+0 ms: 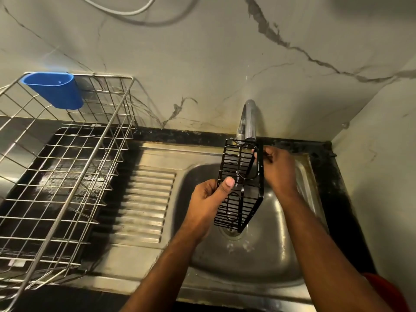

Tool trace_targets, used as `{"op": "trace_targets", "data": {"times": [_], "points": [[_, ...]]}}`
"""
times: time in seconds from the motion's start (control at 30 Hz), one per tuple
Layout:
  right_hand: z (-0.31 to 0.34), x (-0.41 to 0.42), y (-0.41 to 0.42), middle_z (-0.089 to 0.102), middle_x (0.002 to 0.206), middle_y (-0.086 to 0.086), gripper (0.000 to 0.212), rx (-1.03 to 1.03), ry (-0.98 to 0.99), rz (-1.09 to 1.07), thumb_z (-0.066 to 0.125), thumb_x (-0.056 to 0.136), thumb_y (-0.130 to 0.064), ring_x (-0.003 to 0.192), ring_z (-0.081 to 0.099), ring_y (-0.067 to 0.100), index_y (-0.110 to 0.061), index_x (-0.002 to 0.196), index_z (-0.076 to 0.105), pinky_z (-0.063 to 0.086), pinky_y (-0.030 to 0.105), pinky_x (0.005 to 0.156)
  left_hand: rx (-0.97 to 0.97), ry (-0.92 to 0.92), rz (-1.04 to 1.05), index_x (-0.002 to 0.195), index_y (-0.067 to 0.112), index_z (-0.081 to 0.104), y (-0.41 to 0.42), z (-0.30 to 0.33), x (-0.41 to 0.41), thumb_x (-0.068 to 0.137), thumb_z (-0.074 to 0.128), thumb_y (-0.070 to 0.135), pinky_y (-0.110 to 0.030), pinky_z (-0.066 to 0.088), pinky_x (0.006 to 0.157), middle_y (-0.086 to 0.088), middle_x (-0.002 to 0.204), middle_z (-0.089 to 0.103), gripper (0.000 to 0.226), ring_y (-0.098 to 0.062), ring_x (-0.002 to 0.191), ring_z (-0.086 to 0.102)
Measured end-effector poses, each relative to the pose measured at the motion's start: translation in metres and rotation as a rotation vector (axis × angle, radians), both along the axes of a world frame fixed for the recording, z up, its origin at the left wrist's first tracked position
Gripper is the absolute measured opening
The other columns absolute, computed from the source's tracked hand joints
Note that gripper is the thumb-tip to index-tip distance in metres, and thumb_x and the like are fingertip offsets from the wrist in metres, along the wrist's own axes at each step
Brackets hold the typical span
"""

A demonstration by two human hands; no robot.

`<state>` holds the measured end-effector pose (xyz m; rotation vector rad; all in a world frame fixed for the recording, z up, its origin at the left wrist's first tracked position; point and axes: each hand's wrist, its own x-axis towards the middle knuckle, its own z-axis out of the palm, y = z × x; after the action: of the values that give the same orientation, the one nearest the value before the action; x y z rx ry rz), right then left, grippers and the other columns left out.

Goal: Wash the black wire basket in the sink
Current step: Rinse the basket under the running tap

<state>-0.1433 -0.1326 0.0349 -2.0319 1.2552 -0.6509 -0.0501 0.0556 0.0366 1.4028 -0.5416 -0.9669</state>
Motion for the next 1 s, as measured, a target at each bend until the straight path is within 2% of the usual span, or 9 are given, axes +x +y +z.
{"op": "trace_targets", "data": {"times": [0.17, 0.33, 0.5, 0.57, 0.67, 0.77, 0.83, 0.93, 1.0], "points": [[0.001, 0.001, 0.000, 0.072, 0.095, -0.007, 0.020, 0.049, -0.043, -0.007, 0.068, 0.093, -0.013, 0.088, 0.066, 0.007, -0.020, 0.111, 0.075, 0.037, 0.008, 0.066, 0.001, 0.015, 0.006, 0.101, -0.012, 0.063, 0.000, -0.001, -0.001, 0.075, 0.077, 0.068, -0.059, 0.057, 0.081, -0.042, 0.098, 0.063, 0.085, -0.034, 0.081, 0.065], [0.001, 0.005, -0.001, 0.071, 0.098, -0.007, 0.022, 0.055, -0.038, -0.035, 0.068, 0.093, -0.014, 0.083, 0.060, 0.004, -0.019, 0.113, 0.074, 0.034, 0.007, 0.063, -0.002, 0.041, 0.021, 0.102, -0.008, 0.068, -0.001, -0.005, 0.002, 0.078, 0.076, 0.064, -0.039, 0.060, 0.075, -0.036, 0.099, 0.069, 0.077, -0.033, 0.081, 0.069], [0.001, 0.007, -0.005, 0.073, 0.105, -0.004, 0.023, 0.069, -0.058, -0.047, 0.067, 0.092, -0.008, 0.082, 0.057, 0.000, -0.017, 0.113, 0.074, 0.035, 0.004, 0.068, -0.003, 0.059, 0.037, 0.103, -0.012, 0.066, -0.005, -0.008, 0.004, 0.078, 0.075, 0.059, -0.036, 0.060, 0.075, -0.034, 0.099, 0.071, 0.076, -0.030, 0.080, 0.070], [0.001, 0.007, -0.005, 0.073, 0.109, -0.002, 0.025, 0.068, -0.046, -0.052, 0.066, 0.092, -0.008, 0.084, 0.057, 0.000, -0.016, 0.116, 0.072, 0.038, 0.008, 0.071, 0.002, 0.070, 0.044, 0.102, -0.012, 0.066, -0.006, -0.008, 0.005, 0.082, 0.073, 0.055, -0.030, 0.061, 0.071, -0.030, 0.095, 0.073, 0.070, -0.025, 0.077, 0.071], [-0.002, 0.007, -0.007, 0.072, 0.113, 0.000, 0.026, 0.041, -0.011, -0.048, 0.065, 0.093, -0.009, 0.088, 0.057, 0.002, -0.014, 0.117, 0.072, 0.036, 0.006, 0.071, -0.004, 0.080, 0.060, 0.102, -0.013, 0.064, -0.008, -0.009, 0.008, 0.090, 0.070, 0.051, -0.028, 0.061, 0.069, -0.032, 0.096, 0.071, 0.065, -0.025, 0.077, 0.071], [-0.005, 0.006, -0.008, 0.073, 0.112, 0.004, 0.025, 0.011, -0.018, -0.026, 0.067, 0.092, -0.011, 0.091, 0.061, 0.006, -0.012, 0.116, 0.072, 0.045, 0.017, 0.082, -0.004, 0.091, 0.080, 0.098, -0.005, 0.070, -0.011, -0.006, 0.008, 0.092, 0.063, 0.045, -0.023, 0.059, 0.064, -0.019, 0.087, 0.077, 0.051, -0.016, 0.072, 0.072], [-0.008, 0.005, -0.009, 0.073, 0.108, 0.004, 0.023, -0.001, -0.031, 0.001, 0.068, 0.092, -0.014, 0.090, 0.064, 0.010, -0.011, 0.114, 0.071, 0.049, 0.021, 0.083, 0.019, 0.157, 0.135, 0.099, 0.005, 0.069, -0.013, -0.002, 0.007, 0.086, 0.062, 0.047, -0.018, 0.055, 0.059, -0.006, 0.082, 0.076, 0.045, -0.007, 0.064, 0.070], [-0.012, 0.005, -0.010, 0.073, 0.100, 0.002, 0.021, -0.036, -0.022, 0.060, 0.068, 0.093, -0.021, 0.088, 0.068, 0.013, -0.012, 0.112, 0.072, 0.053, 0.025, 0.080, 0.044, 0.265, 0.252, 0.117, 0.006, 0.064, -0.015, -0.001, 0.011, 0.079, 0.062, 0.062, -0.024, 0.056, 0.060, -0.015, 0.094, 0.075, 0.067, -0.012, 0.070, 0.068], [-0.012, 0.008, -0.010, 0.074, 0.103, 0.002, 0.024, -0.017, -0.014, 0.099, 0.065, 0.095, -0.025, 0.089, 0.066, 0.011, -0.013, 0.115, 0.071, 0.052, 0.026, 0.081, 0.029, 0.295, 0.252, 0.114, 0.008, 0.069, -0.013, -0.001, 0.015, 0.085, 0.054, 0.066, -0.035, 0.055, 0.072, -0.013, 0.082, 0.075, 0.066, -0.019, 0.074, 0.065]]}}
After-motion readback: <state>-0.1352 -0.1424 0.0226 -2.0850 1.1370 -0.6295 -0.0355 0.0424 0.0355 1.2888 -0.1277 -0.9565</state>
